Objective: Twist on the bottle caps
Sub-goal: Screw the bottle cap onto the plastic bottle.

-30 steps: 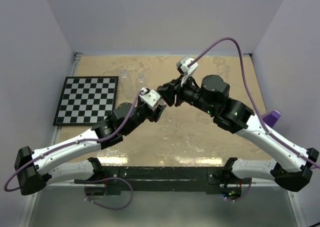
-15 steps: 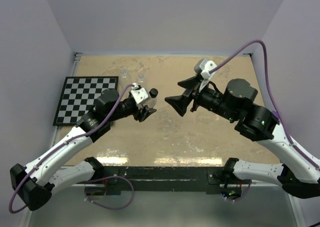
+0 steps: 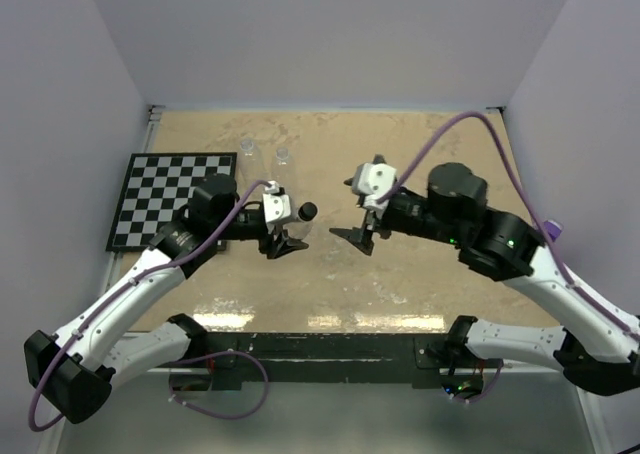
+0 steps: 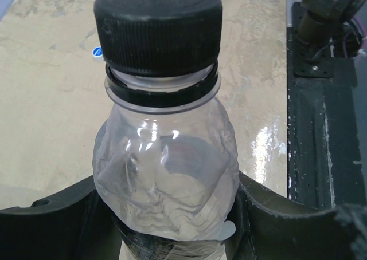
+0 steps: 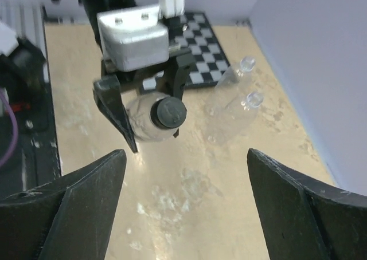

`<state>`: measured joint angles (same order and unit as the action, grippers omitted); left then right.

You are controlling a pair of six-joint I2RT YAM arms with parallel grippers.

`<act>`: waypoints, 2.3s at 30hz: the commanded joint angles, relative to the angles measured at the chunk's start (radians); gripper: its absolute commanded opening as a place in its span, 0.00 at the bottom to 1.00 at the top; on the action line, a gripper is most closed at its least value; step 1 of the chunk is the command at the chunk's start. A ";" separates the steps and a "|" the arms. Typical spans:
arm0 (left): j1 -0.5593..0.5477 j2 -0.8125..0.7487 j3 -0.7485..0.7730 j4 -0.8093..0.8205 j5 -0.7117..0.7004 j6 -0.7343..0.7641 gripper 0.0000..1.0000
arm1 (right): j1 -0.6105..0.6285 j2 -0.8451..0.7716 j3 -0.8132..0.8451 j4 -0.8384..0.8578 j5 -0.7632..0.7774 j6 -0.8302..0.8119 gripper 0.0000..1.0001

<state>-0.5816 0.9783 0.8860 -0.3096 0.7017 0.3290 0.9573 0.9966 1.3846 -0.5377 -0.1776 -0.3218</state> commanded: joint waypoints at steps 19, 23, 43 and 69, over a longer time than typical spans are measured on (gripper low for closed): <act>0.005 -0.017 -0.027 -0.019 0.137 0.102 0.00 | 0.015 0.211 0.160 -0.163 -0.260 -0.287 0.59; 0.003 -0.018 -0.022 -0.028 0.145 0.111 0.00 | 0.020 0.235 0.179 -0.176 -0.264 -0.290 0.57; -0.029 -0.024 -0.009 -0.060 0.140 0.150 0.00 | 0.035 0.281 0.202 -0.208 -0.266 -0.289 0.52; -0.196 -0.098 0.030 -0.037 -0.275 0.087 0.00 | 0.040 0.336 0.248 -0.243 -0.074 -0.065 0.00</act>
<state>-0.6922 0.9321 0.8619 -0.4049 0.6159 0.4446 0.9955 1.3025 1.5776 -0.7876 -0.3557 -0.5152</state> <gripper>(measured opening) 0.610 0.239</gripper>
